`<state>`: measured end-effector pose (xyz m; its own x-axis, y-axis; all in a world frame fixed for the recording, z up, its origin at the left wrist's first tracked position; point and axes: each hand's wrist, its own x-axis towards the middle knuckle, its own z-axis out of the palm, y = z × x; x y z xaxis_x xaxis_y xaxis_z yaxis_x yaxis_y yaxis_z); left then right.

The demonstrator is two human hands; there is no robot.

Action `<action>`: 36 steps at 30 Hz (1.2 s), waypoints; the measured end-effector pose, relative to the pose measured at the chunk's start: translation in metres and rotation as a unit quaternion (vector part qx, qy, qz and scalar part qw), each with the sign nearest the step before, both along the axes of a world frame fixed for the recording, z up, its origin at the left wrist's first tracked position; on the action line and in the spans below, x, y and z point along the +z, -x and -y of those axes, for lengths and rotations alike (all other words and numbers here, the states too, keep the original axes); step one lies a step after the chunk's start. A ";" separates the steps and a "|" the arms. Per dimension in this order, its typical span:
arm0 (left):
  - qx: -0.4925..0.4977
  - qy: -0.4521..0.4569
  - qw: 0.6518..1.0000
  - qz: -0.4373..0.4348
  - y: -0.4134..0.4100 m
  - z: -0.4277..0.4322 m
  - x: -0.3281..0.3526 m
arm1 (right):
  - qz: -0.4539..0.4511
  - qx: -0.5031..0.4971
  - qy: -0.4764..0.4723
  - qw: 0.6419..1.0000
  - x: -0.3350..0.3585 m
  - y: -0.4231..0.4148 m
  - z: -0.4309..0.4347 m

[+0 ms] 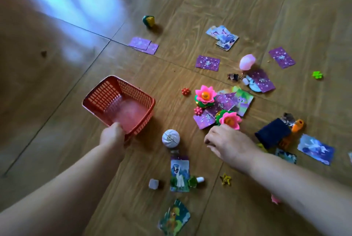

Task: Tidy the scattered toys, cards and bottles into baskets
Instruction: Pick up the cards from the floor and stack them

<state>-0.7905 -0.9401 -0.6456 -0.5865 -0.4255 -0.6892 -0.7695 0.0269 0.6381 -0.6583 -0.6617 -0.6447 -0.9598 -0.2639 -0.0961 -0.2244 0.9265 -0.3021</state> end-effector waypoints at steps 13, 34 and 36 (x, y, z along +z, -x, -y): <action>-0.311 0.055 0.949 0.005 -0.099 -0.028 0.001 | 0.128 -0.057 -0.349 0.926 -0.018 0.081 0.019; -0.723 0.250 0.638 -0.093 -0.124 -0.043 -0.015 | -0.116 -0.248 0.225 0.935 0.030 -0.051 -0.026; -0.743 0.202 0.626 -0.128 -0.128 -0.030 -0.007 | -0.125 -0.233 0.231 0.936 0.032 -0.058 -0.023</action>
<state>-0.6620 -0.9106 -0.6524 -0.6110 0.6110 -0.5034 0.4217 0.7893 0.4463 -0.5998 -0.6391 -0.6125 -0.9584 0.2308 0.1678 0.0544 0.7251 -0.6864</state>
